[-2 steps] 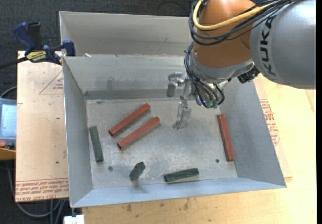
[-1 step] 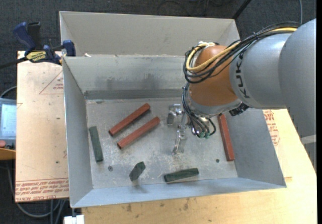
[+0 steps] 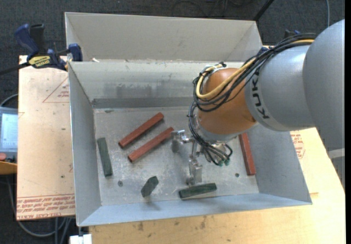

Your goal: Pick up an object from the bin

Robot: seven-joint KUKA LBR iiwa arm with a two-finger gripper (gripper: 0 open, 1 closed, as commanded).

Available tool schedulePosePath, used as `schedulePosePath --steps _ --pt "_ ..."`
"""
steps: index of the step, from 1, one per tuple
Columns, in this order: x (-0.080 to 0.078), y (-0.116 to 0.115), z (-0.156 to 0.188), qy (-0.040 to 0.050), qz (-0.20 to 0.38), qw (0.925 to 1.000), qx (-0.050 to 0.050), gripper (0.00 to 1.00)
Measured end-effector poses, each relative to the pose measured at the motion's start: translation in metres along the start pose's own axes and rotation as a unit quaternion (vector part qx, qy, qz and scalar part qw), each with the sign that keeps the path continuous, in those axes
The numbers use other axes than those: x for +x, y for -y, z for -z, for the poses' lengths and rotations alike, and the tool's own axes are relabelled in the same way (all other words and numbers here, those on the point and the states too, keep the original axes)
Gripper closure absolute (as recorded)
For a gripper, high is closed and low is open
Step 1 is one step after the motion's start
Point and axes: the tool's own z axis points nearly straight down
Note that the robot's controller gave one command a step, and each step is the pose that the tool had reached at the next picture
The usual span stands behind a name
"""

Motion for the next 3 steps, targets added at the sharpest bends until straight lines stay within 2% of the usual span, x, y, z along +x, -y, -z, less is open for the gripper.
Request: schedulePosePath --steps 1,2,3 --pt "0.035 0.029 0.004 0.0069 0.148 0.9889 0.003 0.0" --pt "0.05 0.085 0.001 0.0029 0.306 0.9519 0.002 0.0" --pt "0.053 0.074 0.004 0.0108 0.254 0.9671 0.006 0.0"
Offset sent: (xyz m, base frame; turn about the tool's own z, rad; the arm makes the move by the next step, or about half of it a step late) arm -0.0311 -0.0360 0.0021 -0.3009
